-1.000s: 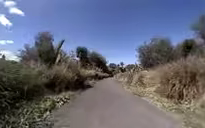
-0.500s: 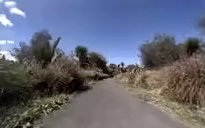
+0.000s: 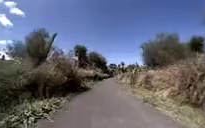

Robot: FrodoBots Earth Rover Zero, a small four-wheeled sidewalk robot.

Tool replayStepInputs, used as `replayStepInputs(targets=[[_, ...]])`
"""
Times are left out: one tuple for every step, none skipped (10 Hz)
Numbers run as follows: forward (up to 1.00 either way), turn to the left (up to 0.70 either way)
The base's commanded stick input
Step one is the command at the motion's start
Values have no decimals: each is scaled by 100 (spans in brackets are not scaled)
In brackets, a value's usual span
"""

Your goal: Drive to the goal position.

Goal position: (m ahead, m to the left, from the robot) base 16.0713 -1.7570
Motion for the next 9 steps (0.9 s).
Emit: replayStepInputs(targets=[[85,0],[85,0],[85,0],[85,0],[85,0],[85,0],[85,0],[85,0],[85,0]])
